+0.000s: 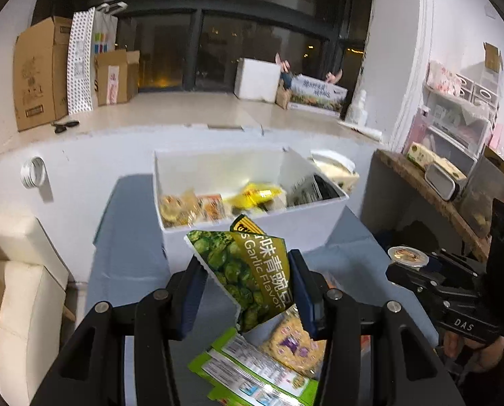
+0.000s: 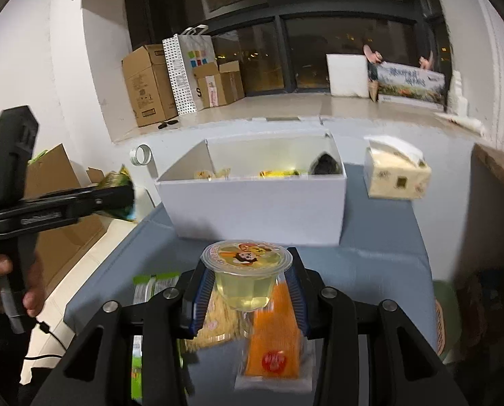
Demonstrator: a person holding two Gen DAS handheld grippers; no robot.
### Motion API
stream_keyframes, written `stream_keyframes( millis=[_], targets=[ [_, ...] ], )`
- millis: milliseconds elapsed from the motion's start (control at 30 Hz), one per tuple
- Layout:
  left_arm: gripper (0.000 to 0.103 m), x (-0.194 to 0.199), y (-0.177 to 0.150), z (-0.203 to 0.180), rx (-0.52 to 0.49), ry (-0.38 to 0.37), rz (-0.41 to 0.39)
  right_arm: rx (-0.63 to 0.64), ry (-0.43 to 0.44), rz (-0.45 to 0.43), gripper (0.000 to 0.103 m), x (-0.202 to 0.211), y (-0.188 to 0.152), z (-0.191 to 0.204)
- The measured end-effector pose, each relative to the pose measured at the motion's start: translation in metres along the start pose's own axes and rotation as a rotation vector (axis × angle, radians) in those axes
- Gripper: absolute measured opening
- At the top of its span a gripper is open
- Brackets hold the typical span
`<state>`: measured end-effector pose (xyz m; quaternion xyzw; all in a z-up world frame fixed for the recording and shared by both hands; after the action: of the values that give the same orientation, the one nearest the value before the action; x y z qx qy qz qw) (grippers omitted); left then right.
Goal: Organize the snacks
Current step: 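Lower the pea bag and jelly cup into the box and open both tools, then withdraw both tools from the box back over the remaining snacks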
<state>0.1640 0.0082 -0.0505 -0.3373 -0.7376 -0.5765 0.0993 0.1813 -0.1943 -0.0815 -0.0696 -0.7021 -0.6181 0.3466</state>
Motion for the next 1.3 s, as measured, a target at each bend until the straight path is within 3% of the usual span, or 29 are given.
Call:
stream_keyframes(
  millis=[167,333,500,667,700,733,767,800,900,1033,1133,1300],
  targets=[
    [0.053,-0.005,0.032,0.022,0.002,0.002,-0.028,0.017,0.007,-0.028,0.045,-0.019,0.039,0.004],
    [0.053,-0.046,0.075,0.056,0.033,0.019,0.01,0.01,0.005,-0.031,0.045,-0.057,0.089,0.001],
    [0.053,-0.102,0.106,0.091,0.034,0.071,0.086,-0.027,-0.028,0.048,0.045,-0.119,0.127,-0.008],
    [0.054,-0.14,0.117,0.115,0.038,0.123,0.137,-0.028,-0.062,0.133,0.046,-0.178,0.152,-0.01],
    [0.065,-0.145,0.117,0.118,0.039,0.132,0.149,-0.03,-0.069,0.15,0.048,-0.188,0.155,-0.009],
    [0.076,-0.15,0.117,0.122,0.038,0.137,0.161,-0.037,-0.076,0.178,0.066,-0.197,0.156,-0.01],
    [0.103,-0.152,0.116,0.125,0.033,0.146,0.165,-0.064,-0.104,0.215,0.093,-0.207,0.156,-0.013],
    [0.103,-0.152,0.116,0.127,0.031,0.152,0.159,-0.095,-0.107,0.208,0.1,-0.209,0.157,-0.016],
    [0.103,-0.148,0.111,0.132,0.041,0.151,0.147,-0.161,-0.052,0.183,0.103,-0.206,0.155,-0.019],
    [0.103,-0.144,0.106,0.135,0.053,0.147,0.15,-0.114,-0.09,0.17,0.103,-0.201,0.148,-0.018],
    [0.103,-0.136,0.108,0.131,0.054,0.136,0.14,-0.135,-0.07,0.156,0.103,-0.194,0.151,-0.02],
    [0.103,-0.096,0.111,0.107,0.027,0.097,0.075,-0.148,-0.04,0.09,0.103,-0.159,0.155,-0.024]
  ],
)
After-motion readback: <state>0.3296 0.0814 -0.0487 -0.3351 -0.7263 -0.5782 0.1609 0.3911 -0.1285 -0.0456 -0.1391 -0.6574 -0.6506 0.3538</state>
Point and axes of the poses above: each gripper's, at about its wrist camera, not at the fingertips, and x roughly against the way its jaws point, z to its left, y to its top, the point moved 6 cm from there along -x, roughly the way its jaws point, and after that the axes turned 15 degrees about -y, right-handed, at the moved point
